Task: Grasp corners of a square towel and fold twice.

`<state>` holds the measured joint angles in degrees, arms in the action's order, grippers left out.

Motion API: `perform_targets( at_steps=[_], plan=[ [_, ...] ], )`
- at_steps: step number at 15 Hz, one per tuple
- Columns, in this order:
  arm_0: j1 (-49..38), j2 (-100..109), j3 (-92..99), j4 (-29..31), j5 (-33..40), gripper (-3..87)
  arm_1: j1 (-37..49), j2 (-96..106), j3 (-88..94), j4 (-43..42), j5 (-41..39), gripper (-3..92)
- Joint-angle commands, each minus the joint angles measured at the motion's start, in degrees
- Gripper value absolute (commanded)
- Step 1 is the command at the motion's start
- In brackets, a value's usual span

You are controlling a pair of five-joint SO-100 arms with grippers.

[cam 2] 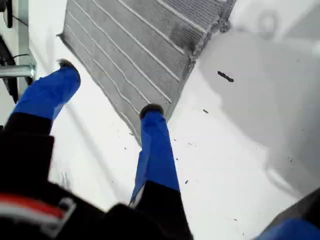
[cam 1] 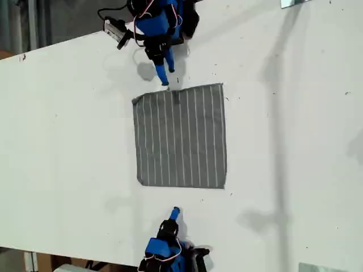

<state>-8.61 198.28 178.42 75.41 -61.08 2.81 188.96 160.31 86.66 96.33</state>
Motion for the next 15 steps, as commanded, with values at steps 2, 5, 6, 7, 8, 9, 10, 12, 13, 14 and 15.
perform_targets(
  at_steps=[2,5,6,7,8,9,10,12,13,14,15],
  plan=[
    [4.3,0.3,0.2,-0.5,0.4,0.0,-0.5,-0.2,-0.4,0.6,-0.1,28.5],
    [4.3,0.3,0.2,-0.5,0.4,0.0,-0.5,-0.2,-0.4,0.6,-0.1,28.5],
    [4.3,0.3,0.2,-0.5,0.4,0.0,-0.6,-0.2,-0.4,0.6,-0.1,28.5],
    [4.3,0.3,0.2,-0.5,0.4,0.0,-0.5,-0.2,-0.4,0.6,-0.1,28.5],
    [4.3,0.3,0.2,-0.5,0.4,0.0,-0.5,-0.2,-0.4,0.6,-0.1,28.5],
    [4.0,0.3,0.2,-0.5,0.7,0.0,-0.5,-0.2,-0.4,0.6,-0.1,28.5],
    [1.3,0.3,0.2,-0.7,1.9,0.0,-0.5,-0.2,-0.4,0.6,-0.1,28.5],
    [-9.7,0.3,0.2,-0.5,0.8,0.0,-0.5,-0.2,-0.4,0.6,-0.1,28.5],
    [-10.9,0.3,0.3,-0.6,0.6,0.0,-0.5,-0.2,-0.4,0.6,-0.1,28.5],
    [-10.4,0.3,0.3,-0.5,-7.5,0.0,-0.4,-0.2,-0.4,0.6,-0.1,28.5],
    [-7.4,0.3,0.3,-0.5,-14.9,0.0,0.7,-0.2,-0.4,0.6,-0.1,28.5]
  ],
)
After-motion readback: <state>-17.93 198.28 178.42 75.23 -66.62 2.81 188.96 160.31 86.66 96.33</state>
